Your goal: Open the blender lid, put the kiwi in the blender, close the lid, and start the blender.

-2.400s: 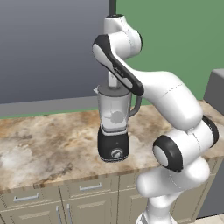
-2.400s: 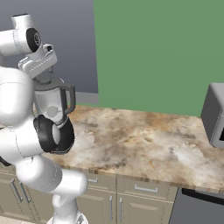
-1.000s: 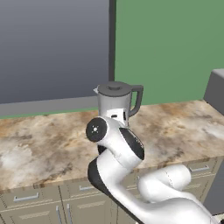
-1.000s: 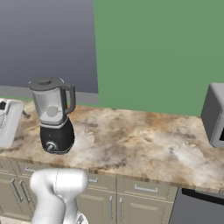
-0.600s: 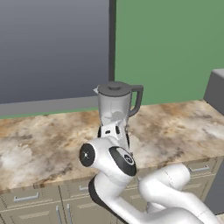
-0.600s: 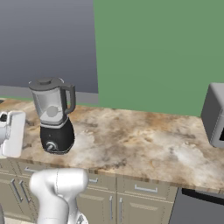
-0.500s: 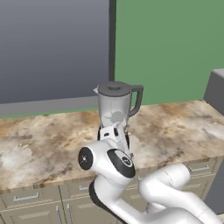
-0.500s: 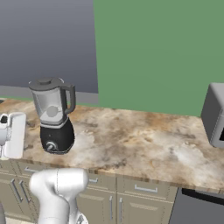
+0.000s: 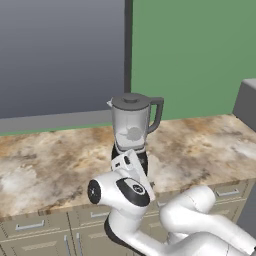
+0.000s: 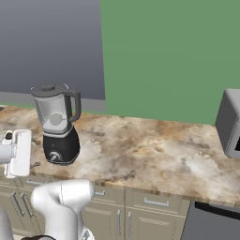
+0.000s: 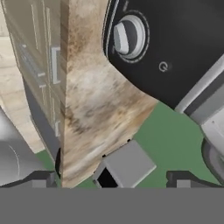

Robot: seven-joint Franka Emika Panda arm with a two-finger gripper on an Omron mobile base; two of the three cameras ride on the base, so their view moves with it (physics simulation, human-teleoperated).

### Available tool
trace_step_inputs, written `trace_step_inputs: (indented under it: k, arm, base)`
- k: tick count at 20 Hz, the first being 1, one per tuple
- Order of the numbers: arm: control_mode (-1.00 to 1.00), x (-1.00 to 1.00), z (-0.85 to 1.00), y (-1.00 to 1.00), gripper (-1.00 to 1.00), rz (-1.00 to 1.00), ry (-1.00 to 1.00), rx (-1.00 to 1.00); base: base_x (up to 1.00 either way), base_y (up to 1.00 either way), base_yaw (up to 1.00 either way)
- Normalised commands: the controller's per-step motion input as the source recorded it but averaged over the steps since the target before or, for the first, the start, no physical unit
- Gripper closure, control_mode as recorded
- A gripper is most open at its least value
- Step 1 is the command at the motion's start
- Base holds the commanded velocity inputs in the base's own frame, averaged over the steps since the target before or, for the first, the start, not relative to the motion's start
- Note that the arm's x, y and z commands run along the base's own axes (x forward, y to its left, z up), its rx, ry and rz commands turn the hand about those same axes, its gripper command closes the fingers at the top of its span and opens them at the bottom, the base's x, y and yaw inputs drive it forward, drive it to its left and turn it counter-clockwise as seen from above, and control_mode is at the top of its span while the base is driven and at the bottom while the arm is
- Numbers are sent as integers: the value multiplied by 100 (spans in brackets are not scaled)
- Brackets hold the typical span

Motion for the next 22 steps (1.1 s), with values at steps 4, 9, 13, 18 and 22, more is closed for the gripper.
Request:
trace_step_inputs:
  k: [4,9,13,18,22]
  arm:
    - [-100,23,-10,0,-100,0,12,-10]
    - [-100,24,-29,0,-100,0,16,-14]
    - [-100,25,-43,0,-100,0,15,-15]
    - [-100,32,-31,1,-100,0,4,-12]
    - [-100,30,-30,4,-100,0,0,-11]
  base:
    - [0,0,0]
    - [0,0,0]
    - [0,0,0]
    - [0,0,0]
    - [0,0,0]
